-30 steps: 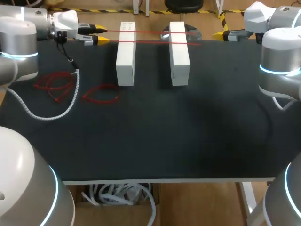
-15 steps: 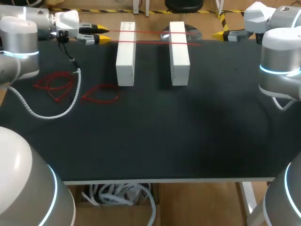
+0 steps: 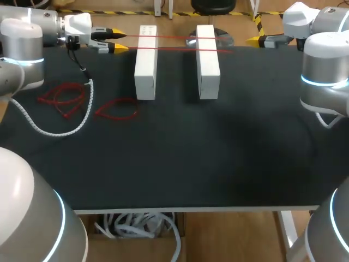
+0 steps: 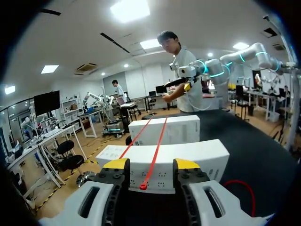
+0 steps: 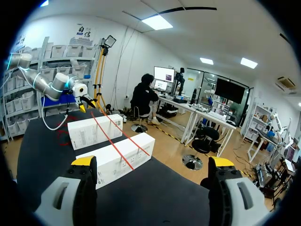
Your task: Grab the tape and strap the tape.
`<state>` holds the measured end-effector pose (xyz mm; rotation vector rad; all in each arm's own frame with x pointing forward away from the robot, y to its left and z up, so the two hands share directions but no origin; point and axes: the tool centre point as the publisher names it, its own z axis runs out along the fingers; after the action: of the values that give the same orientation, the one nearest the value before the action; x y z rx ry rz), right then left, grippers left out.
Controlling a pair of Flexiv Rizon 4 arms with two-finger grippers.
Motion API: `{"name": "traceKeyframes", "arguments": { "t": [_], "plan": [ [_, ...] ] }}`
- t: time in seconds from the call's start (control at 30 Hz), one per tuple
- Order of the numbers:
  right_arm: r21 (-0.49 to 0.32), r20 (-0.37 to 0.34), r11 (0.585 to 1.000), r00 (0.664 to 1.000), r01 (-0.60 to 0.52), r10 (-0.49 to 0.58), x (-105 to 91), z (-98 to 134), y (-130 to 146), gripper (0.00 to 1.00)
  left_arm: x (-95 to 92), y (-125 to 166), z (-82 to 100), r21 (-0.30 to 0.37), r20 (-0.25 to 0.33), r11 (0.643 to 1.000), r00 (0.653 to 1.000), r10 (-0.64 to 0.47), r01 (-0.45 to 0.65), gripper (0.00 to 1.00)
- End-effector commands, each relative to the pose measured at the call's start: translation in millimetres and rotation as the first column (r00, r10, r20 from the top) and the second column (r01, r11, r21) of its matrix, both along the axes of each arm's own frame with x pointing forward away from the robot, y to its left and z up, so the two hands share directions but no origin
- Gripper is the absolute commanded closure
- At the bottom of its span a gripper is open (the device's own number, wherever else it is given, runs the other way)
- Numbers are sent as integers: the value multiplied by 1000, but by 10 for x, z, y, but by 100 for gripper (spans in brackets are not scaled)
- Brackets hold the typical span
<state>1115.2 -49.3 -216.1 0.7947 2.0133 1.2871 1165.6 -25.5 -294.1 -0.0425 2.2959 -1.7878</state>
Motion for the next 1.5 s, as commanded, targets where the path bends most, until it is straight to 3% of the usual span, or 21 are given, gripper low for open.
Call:
{"name": "traceKeyframes", "arguments": {
  "t": [0.03, 0.23, 0.3, 0.63, 1.17, 1.23, 1.37, 1.5],
  "plan": [
    [1, 1, 1000, 1000, -1, 1, -6, -3, -3, 0, 62, 12, -63, -8, -3, 1000, 1000, -16, 16, 62],
    [1, 1, 1000, 1000, -1, 1, -6, -3, -3, 0, 67, 11, -105, -16, -6, 999, 1000, -28, 28, 61],
    [1, 1, 1000, 1000, -1, 1, -6, -3, -3, 0, 75, 13, -124, -15, -5, 999, 1000, -30, 30, 69],
    [1, 1, 1000, 1000, -1, 1, -6, -3, -3, 0, 99, 72, -214, 7, 0, 997, 997, -75, 75, 62],
    [1, 1, 1000, 1000, -1, 1, -6, -3, -3, 0, 154, 119, -272, 37, 3, 991, 991, -131, 131, 63],
    [1, 1, 1000, 1000, -1, 1, -6, -3, -3, 0, 164, 125, -267, 40, 5, 990, 991, -135, 135, 68],
    [1, 1, 1000, 1000, -1, 1, -6, -3, -3, 0, 176, 149, -270, 47, 4, 989, 990, -140, 139, 64],
    [1, 1, 1000, 1000, -1, 1, -6, -3, -3, 0, 171, 173, -278, 54, -1, 988, 990, -143, 143, 68]
  ]
}}
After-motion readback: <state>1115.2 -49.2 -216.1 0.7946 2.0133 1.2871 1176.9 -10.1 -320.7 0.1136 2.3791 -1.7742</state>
